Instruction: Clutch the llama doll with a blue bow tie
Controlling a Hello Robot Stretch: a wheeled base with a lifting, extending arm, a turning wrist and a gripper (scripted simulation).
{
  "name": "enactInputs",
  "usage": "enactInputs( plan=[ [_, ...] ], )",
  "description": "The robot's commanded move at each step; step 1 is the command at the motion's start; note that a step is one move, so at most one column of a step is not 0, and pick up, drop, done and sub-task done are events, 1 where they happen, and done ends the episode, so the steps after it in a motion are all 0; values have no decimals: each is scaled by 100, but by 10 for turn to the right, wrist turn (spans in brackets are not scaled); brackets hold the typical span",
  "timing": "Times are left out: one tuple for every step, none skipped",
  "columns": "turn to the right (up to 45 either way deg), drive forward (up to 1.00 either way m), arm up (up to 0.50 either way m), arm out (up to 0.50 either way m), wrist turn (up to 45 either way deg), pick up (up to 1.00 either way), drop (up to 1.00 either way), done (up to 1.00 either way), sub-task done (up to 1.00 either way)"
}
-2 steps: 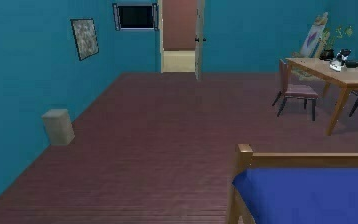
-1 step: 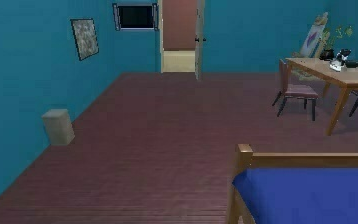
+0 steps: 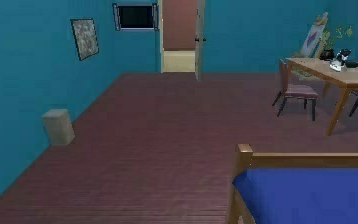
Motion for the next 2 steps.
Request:
enactInputs(
  plan=[
    [0, 0, -30, 0, 0, 0, 0, 0, 0],
    [0, 0, 0, 0, 0, 100, 0, 0, 0]
  ],
)
